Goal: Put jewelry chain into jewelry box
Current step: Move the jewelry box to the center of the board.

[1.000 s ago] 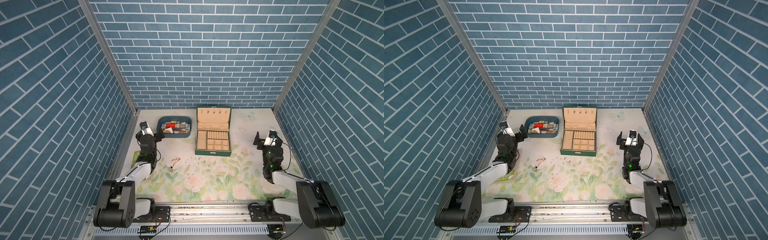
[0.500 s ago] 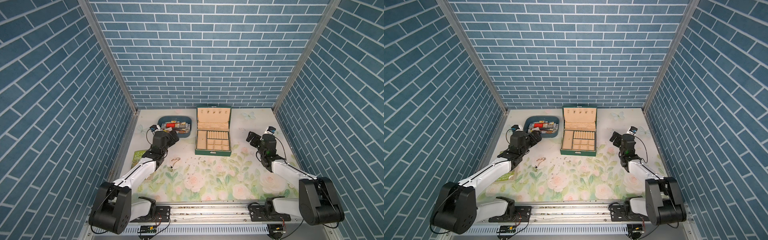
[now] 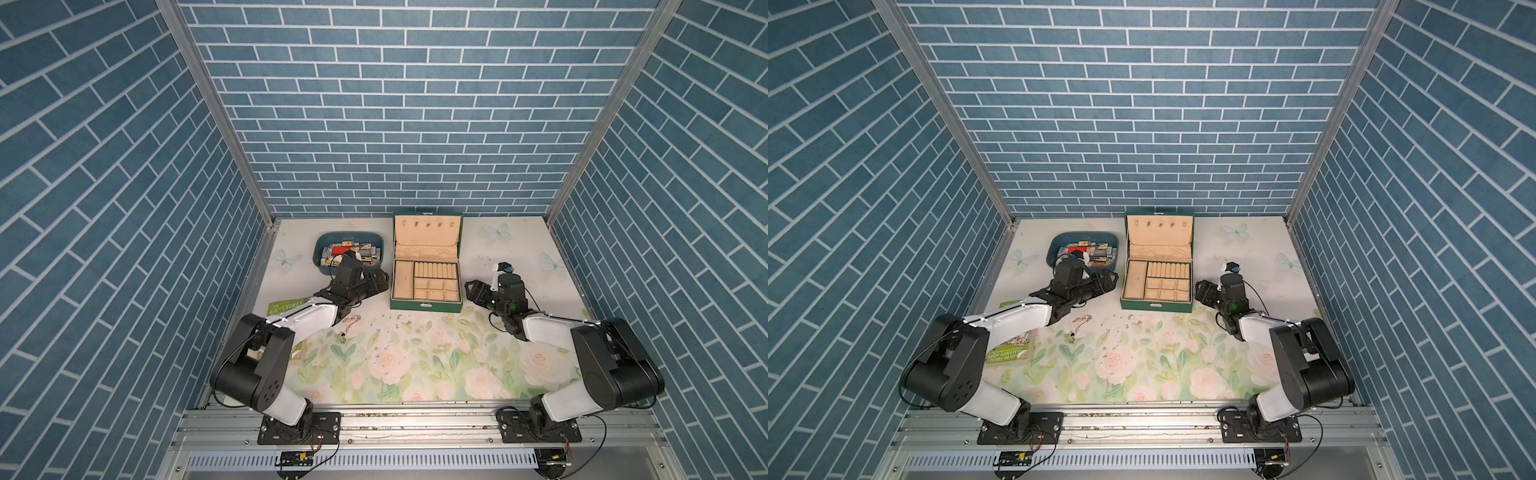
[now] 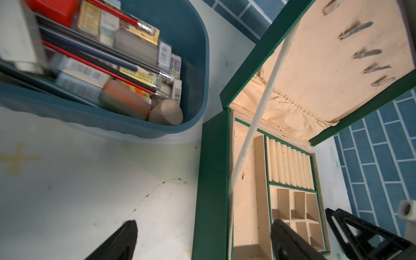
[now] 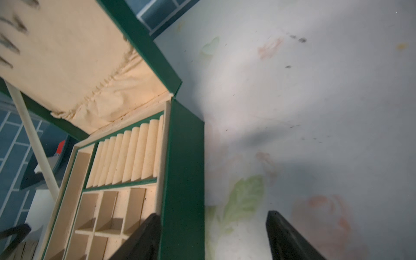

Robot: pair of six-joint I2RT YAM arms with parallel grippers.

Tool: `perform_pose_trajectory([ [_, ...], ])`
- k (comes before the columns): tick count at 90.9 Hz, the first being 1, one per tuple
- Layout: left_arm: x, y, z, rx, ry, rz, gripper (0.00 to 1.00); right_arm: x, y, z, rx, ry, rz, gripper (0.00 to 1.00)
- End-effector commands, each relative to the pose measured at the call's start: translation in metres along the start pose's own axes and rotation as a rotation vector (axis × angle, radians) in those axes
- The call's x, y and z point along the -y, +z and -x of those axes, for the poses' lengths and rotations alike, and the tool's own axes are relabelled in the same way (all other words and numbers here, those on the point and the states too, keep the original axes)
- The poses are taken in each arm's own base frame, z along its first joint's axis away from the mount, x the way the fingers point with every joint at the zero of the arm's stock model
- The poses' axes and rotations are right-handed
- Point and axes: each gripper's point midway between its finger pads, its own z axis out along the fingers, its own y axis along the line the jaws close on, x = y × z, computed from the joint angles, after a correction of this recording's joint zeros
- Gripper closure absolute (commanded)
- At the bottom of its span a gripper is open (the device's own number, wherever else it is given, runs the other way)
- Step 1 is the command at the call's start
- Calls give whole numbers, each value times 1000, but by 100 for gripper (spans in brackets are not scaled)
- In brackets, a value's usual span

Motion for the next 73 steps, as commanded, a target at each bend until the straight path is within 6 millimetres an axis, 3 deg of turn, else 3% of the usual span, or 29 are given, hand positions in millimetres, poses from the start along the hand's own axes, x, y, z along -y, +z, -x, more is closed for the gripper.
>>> perform_pose_trajectory([
  [1, 20, 10, -7, -39, 19, -95, 7, -28, 8, 8, 7, -1, 106, 27],
  [33, 31, 31, -34, -120, 42, -136, 11, -30, 21, -5, -48, 13, 134, 47],
  [50, 40, 35, -47, -146, 65, -148, 14, -31, 21, -16, -83, 23, 146, 63],
  [73, 58, 35, -72, -187, 113, -165, 16, -27, 15, -38, -143, 28, 127, 73],
])
